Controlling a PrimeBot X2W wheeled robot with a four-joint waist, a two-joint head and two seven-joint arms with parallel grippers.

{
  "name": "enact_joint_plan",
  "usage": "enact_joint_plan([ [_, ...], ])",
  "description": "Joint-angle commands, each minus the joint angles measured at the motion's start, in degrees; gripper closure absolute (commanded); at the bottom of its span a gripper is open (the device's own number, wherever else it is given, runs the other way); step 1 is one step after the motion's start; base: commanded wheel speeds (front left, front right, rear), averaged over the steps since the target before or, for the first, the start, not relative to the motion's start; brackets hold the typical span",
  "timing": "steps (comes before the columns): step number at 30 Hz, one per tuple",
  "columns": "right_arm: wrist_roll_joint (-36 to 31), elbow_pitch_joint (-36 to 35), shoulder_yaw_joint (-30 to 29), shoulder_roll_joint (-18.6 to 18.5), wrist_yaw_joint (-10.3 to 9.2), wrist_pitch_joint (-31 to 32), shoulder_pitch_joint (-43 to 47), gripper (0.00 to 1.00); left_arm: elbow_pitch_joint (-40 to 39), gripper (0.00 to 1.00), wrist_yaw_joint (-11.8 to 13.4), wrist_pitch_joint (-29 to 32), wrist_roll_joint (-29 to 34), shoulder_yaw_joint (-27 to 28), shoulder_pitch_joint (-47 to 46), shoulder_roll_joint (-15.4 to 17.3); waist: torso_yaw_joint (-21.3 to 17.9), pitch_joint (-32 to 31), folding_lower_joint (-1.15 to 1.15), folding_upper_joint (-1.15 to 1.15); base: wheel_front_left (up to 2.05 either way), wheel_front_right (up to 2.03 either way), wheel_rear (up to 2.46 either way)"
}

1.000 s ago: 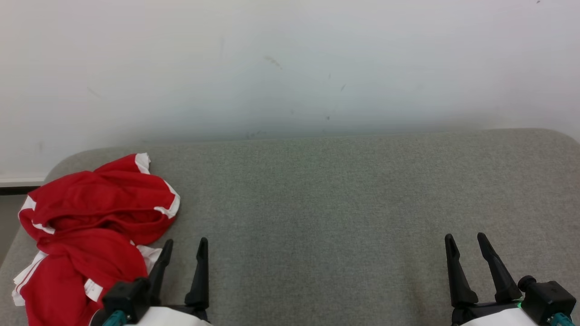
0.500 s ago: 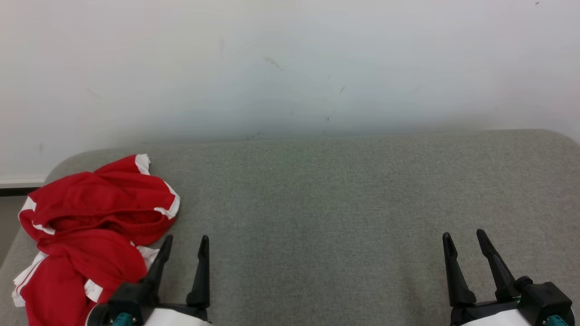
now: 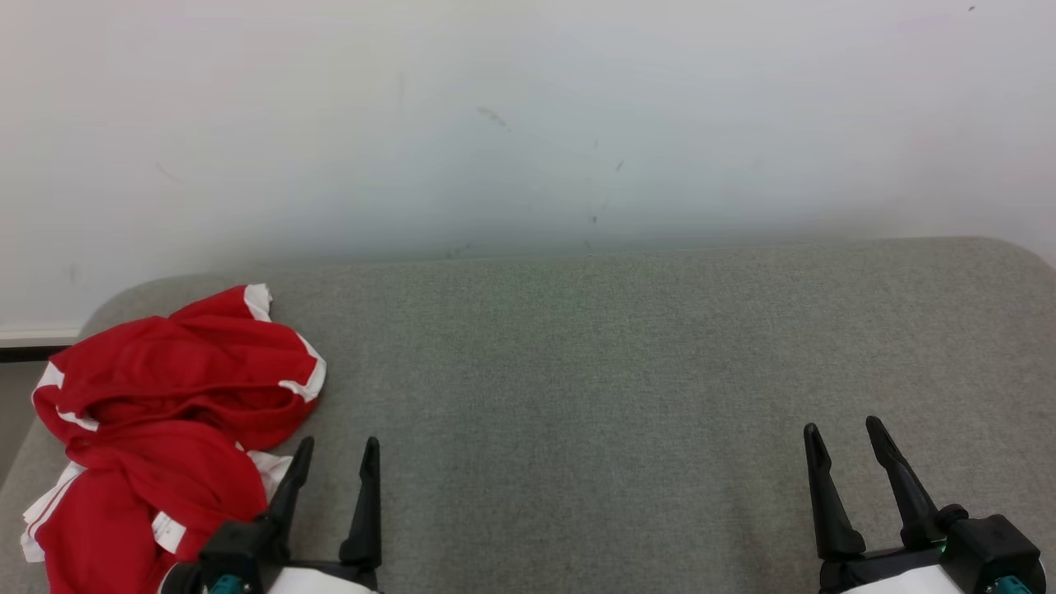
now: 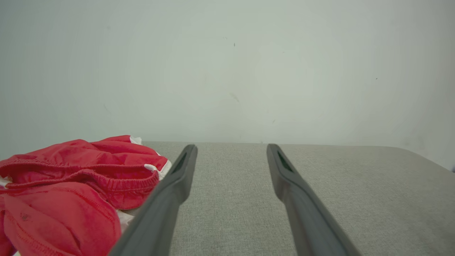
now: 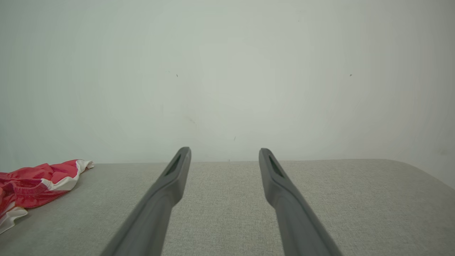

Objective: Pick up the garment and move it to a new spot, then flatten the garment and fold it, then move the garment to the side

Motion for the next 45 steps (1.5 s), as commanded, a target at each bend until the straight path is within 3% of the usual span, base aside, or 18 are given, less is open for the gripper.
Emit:
enact_joint_plan([
  [1, 0.43, 0.02, -0.09, -0.31, 0.04, -0.19, -0.21, 0.00, 0.18, 0.00, 0.29, -0.04, -0.34, 0.08, 0.24, 0.35, 0.04, 0.00, 0.00, 0.00, 0.00, 0.00, 0.00],
  [24, 0.79, 0.28, 0.29, -0.30, 0.04, -0.19, -0.04, 0.00, 0.94, 0.00, 0.23, -0.04, -0.66, -0.06, -0.33, 0.34, 1.46, -0.09, 0.00, 0.00, 0.00, 0.00, 0.00],
  [45, 3.48, 0.30, 2.91, -0.28, 0.03, -0.10, 0.74, 0.00, 2.74, 0.00, 0.70, -0.04, 0.15, 1.45, -0.97, 0.35, 17.55, 0.17, 0.00, 0.00, 0.00, 0.00, 0.00],
])
